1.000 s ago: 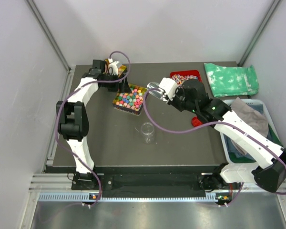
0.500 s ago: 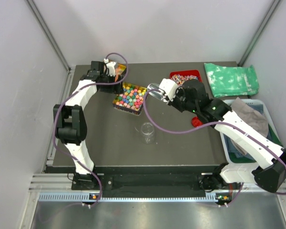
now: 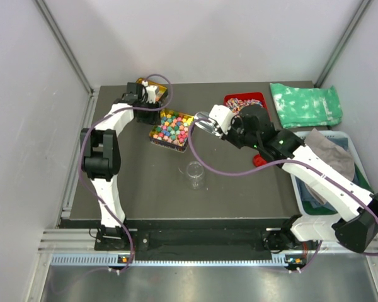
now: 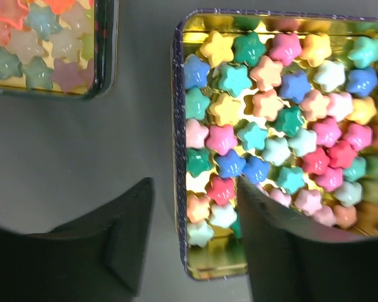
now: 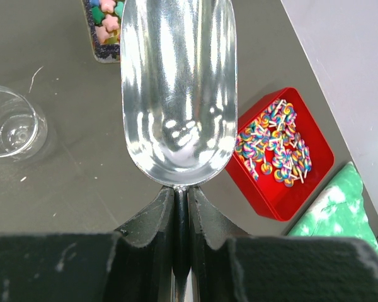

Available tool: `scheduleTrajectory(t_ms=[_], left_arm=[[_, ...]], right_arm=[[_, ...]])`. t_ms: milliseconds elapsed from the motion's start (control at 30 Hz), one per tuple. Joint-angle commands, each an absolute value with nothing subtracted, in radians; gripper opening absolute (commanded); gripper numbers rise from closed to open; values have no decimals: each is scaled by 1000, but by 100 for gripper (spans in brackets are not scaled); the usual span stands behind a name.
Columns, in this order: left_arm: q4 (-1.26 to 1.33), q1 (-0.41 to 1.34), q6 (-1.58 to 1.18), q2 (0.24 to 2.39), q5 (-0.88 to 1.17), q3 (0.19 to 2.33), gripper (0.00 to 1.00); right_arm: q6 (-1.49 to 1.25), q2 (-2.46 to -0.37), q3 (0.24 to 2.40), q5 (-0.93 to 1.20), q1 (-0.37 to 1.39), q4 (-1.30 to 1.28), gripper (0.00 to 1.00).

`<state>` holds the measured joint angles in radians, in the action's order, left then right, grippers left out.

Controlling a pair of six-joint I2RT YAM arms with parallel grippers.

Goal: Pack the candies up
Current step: Scoop the fake candies from the storage box.

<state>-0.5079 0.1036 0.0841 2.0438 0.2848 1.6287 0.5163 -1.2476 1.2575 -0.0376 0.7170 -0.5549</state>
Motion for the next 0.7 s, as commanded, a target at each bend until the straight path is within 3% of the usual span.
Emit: scheduleTrajectory(t_ms=[0,667], left_arm=[[-480,112,104,2074,262,1704,54],[-469,126,123,2174,204,1773,40]], right_arm=[[517,-1255,1305,-18,709,-537,0],[506,-1250,1302,-5,710,-537,0]])
